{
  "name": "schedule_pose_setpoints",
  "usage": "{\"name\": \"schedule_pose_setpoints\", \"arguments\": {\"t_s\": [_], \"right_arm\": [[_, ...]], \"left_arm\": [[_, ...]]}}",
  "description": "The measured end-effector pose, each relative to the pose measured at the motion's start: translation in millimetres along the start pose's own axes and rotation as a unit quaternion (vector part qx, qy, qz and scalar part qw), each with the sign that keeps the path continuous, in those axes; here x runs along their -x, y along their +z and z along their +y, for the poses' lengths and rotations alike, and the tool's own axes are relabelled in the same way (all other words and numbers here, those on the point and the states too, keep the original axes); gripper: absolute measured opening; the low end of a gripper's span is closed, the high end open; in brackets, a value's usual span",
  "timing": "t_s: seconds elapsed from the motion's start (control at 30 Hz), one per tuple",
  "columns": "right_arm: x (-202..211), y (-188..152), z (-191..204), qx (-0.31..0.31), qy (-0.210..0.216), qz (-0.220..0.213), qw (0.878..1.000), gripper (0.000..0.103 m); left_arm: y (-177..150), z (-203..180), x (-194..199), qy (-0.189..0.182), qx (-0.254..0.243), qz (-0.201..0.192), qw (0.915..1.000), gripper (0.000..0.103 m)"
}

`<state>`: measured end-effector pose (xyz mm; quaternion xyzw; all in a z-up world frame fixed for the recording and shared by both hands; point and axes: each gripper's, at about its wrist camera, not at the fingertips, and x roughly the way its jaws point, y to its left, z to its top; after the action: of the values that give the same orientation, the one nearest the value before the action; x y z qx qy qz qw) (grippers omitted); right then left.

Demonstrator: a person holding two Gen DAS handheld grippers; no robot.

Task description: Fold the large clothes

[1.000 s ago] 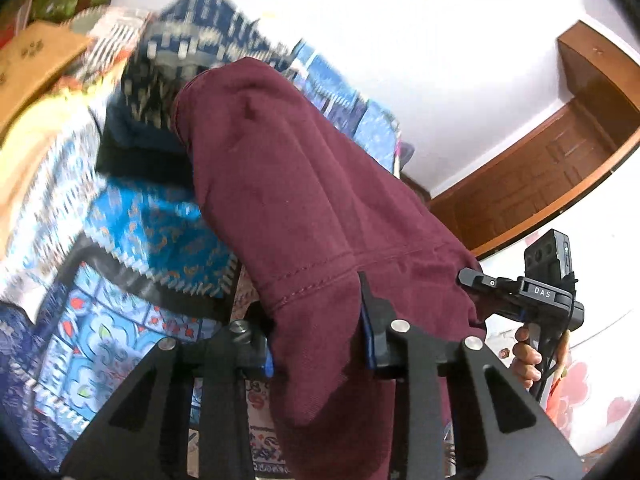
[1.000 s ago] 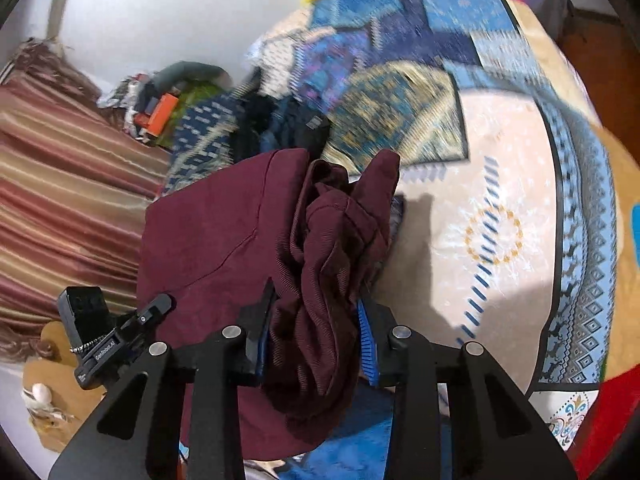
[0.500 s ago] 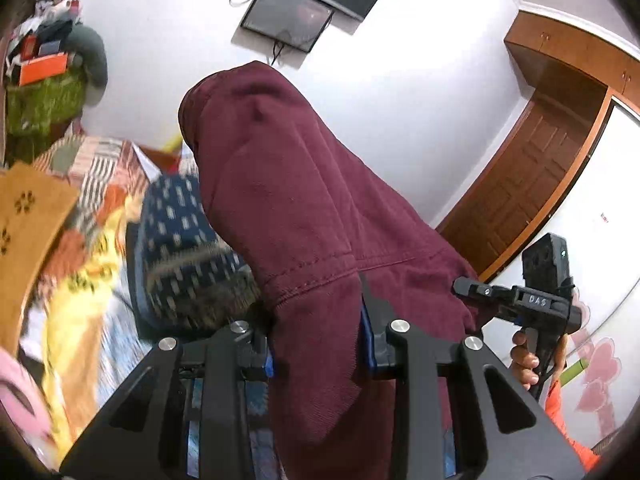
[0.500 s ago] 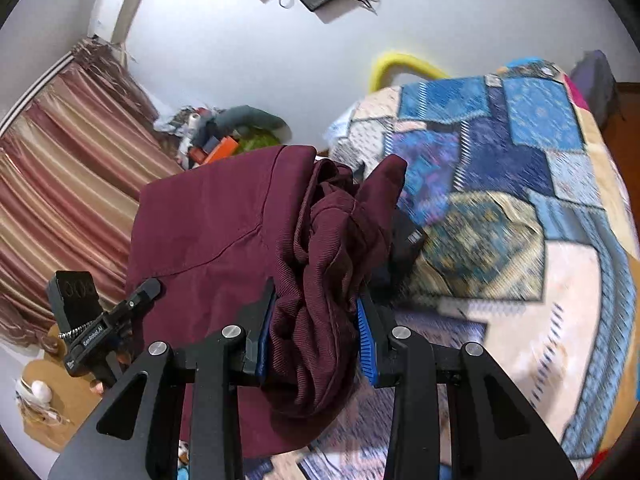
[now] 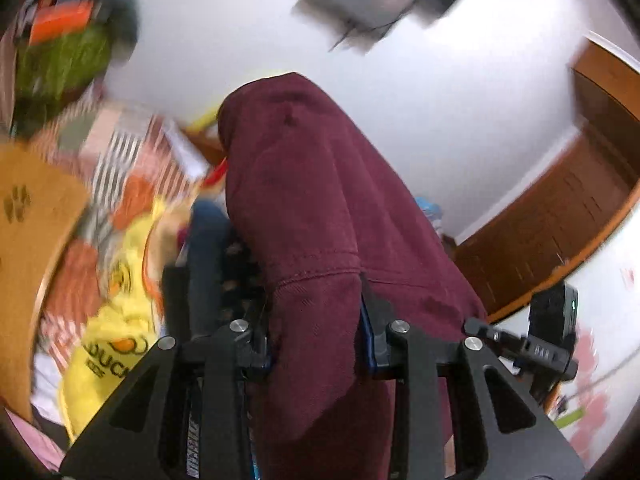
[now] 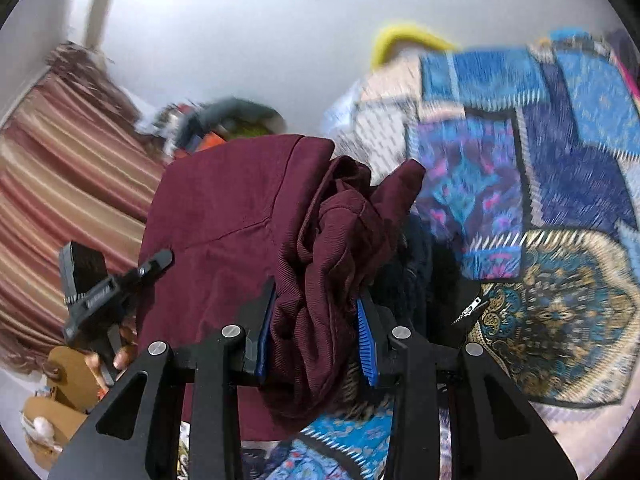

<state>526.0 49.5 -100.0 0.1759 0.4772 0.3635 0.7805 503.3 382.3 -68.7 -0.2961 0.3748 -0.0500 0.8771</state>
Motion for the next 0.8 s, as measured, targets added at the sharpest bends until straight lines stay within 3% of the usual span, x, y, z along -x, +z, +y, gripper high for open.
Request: {"name": "schedule_pose_setpoints", "arguments": {"t_s": [0.1,0.23,0.33,0.37,0.5,0.63,0.8], "right_arm": [[-23,-5,-19,-0.004,-0.008,0.004,1.0,0.036],[-15,-5,-21,0.013,-0.011,0.001,1.0,0.039],[-7,-9,-14,0.024,-0.028,0.003,0.999,0.048],[-4,-11,-10,0.026,-0.035,0.023,0.999,0.05],[12,-15,4,0.047,-0.078,0.015,0.996,0.052],[47,-21,23,0.076,-0.084,-0.009,0.993,0.052],[109,-41,75,0.146,-0.096,-0.065,0.982,0.052]], "left_arm": [[-3,40,-35,-0.003,0.033,0.024,0.9992,0.041],[-10,45,-42,-0.012,0.026,0.016,0.9995,0.047],[-13,29,-35,0.03,0.007,0.015,0.9994,0.051],[-14,23,-30,0.048,0.0,0.013,0.9987,0.051],[-26,-6,-8,0.124,-0.046,0.002,0.9912,0.051],[-44,-32,23,0.145,-0.079,-0.01,0.9861,0.051],[-76,-86,79,0.15,-0.132,-0.053,0.9784,0.051]]}}
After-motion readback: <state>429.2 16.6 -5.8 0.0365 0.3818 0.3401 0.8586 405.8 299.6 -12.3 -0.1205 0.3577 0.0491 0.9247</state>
